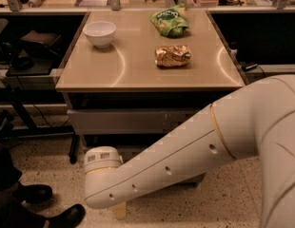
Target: Open middle drawer
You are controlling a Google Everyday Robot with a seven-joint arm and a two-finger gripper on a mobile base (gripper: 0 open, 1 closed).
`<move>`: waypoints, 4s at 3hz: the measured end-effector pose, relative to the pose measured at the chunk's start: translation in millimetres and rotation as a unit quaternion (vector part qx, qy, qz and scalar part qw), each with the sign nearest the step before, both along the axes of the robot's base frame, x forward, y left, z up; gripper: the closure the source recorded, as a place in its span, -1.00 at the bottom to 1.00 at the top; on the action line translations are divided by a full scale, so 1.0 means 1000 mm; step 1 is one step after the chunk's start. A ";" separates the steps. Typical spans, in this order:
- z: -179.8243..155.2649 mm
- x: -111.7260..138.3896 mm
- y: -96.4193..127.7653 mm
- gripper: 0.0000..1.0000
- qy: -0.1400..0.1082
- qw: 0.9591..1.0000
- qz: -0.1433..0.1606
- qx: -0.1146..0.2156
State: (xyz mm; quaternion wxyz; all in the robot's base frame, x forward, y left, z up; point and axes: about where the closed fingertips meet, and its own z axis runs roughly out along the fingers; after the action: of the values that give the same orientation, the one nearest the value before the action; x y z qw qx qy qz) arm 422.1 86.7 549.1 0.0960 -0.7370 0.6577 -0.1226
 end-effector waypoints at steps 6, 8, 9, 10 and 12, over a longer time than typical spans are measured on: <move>-0.062 0.113 -0.159 -1.00 -0.023 0.976 -0.185 0.112; -0.061 0.154 -0.194 -1.00 -0.061 0.967 -0.202 0.141; -0.083 0.168 -0.208 -1.00 -0.056 0.961 -0.223 0.153; -0.103 0.192 -0.225 -1.00 -0.061 0.950 -0.249 0.181; -0.125 0.215 -0.229 -1.00 -0.058 0.940 -0.259 0.212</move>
Offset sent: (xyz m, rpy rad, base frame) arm 0.0865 -0.1166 -0.0777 0.2212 0.0914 -0.2834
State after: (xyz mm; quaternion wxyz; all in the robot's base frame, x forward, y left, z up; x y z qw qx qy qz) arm 636.9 -142.3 424.0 0.2533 -0.4953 0.8298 -0.0436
